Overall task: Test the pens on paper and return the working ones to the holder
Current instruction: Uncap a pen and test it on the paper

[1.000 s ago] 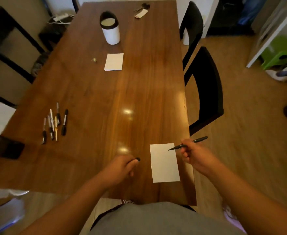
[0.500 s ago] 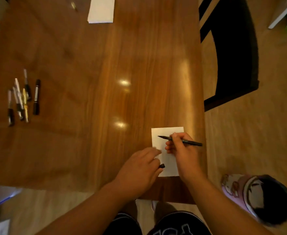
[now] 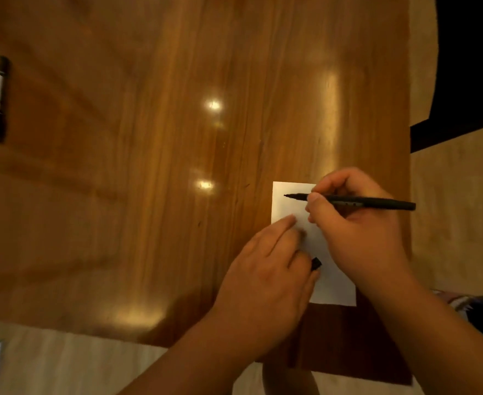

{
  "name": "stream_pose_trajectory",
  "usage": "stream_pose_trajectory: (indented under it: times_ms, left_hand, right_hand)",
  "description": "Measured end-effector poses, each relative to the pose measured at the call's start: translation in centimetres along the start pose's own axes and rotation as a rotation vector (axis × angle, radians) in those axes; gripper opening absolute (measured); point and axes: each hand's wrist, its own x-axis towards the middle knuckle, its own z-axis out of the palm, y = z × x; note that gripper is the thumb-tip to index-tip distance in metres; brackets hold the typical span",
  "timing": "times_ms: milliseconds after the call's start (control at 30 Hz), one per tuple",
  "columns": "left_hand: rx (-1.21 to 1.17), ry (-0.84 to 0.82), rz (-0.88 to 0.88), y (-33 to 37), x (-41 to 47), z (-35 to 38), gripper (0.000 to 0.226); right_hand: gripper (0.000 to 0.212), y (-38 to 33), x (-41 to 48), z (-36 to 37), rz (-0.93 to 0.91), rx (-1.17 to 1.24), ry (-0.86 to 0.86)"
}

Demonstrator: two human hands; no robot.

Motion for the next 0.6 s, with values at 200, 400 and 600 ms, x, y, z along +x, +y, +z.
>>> stream_pose_trajectory:
  times_ms: [200, 400, 600]
  left_hand:
    - [0.021, -0.008, 0.026, -0.3, 0.5, -0.1, 0.034]
    - [0.021, -0.039, 0.027, -0.4, 0.7, -0.3, 0.033]
    - [0.022, -0.036, 0.008, -0.3, 0.6, -0.2, 0.033]
  right_hand:
    - [0.016, -0.4, 1.3, 1.1, -0.012, -0.004, 0.017]
    - [0.009, -0.6, 1.2, 1.0, -0.016, -0.079, -0.017]
    - [0.012, -0.3, 1.7, 1.0, -0.039, -0.081, 0.022]
